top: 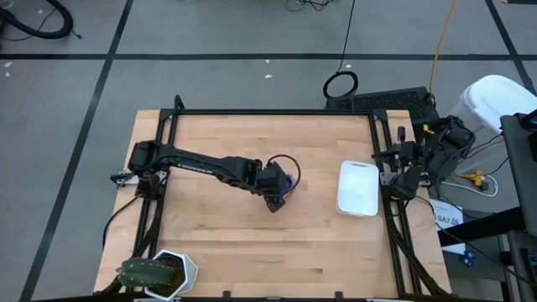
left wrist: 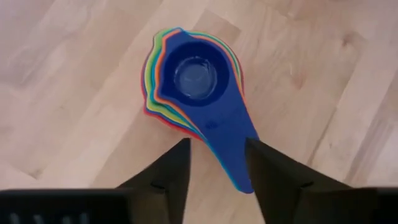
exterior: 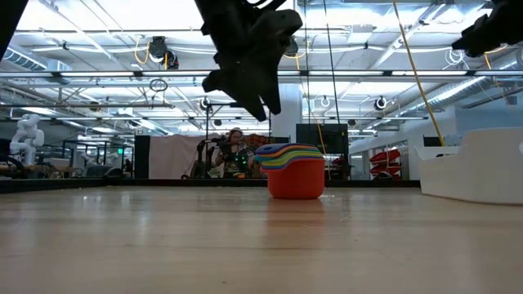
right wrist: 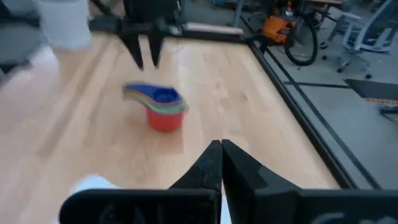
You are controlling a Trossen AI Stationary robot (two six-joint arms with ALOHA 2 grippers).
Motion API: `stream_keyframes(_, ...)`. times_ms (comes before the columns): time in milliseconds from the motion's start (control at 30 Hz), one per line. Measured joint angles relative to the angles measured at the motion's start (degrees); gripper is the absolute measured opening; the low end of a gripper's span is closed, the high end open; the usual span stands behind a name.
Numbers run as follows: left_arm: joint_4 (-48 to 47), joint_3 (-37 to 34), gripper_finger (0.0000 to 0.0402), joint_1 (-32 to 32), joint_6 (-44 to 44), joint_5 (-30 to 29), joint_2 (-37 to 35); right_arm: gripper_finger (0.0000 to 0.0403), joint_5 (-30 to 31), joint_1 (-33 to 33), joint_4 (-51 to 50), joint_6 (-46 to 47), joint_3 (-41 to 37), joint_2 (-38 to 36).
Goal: Nest measuring cups in basket
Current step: Put the nested measuring cups into the white bin
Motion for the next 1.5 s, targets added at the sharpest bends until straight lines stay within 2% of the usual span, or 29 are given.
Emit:
stream_keyframes(200, 4.0, 0.0, 0.0244, 0.1, -6.8, 2.8, 0.0, 0.0000, -0.2, -0.5, -0.1, -1.0, 0.1, -0.5)
stream_keyframes(333, 11.9, 0.0, 0.0294, 0.4, -7.2, 6.1, 0.0, 0.0000, -1.3, -0.6, 0.1, -1.9, 0.1, -1.8)
stream_keyframes(433, 19.1, 0.0, 0.0322, 0.2, -7.8, 9.6, 0.0, 0.0000, -1.7, -0.6, 0.2, -2.5, 0.1, -3.3)
stream_keyframes(567, 25.8, 0.1, 0.0342, 0.1, -5.2, 9.9, 0.0, 0.0000, -1.8, -0.6, 0.2, -2.6, 0.1, -5.6)
stream_keyframes(733, 23.9, 0.1, 0.0327, 0.2, -7.6, 8.2, 0.0, 0.0000, -1.7, -0.6, 0.2, -2.6, 0.1, -7.8)
stream_keyframes(933, 17.3, 0.1, 0.0271, 0.1, -10.1, 3.4, 0.0, 0.0000, -2.1, -0.6, 0.2, -2.7, 0.1, -7.6)
stream_keyframes(1200, 10.5, 0.1, 0.0207, 0.3, -18.5, 1.2, 0.0, 0.0000, -2.2, -0.6, 0.3, -2.8, 0.1, -7.6)
stream_keyframes(1333, 9.2, 0.1, 0.0190, 0.1, -20.9, 0.8, 0.0, 0.0000, -3.2, -0.5, 1.2, -4.0, -0.2, -7.6)
stream_keyframes(1500, 7.5, 0.1, 0.0186, -0.7, -22.3, 0.6, 0.0, 0.0000, -3.2, -0.6, 1.2, -4.1, -0.2, -7.6)
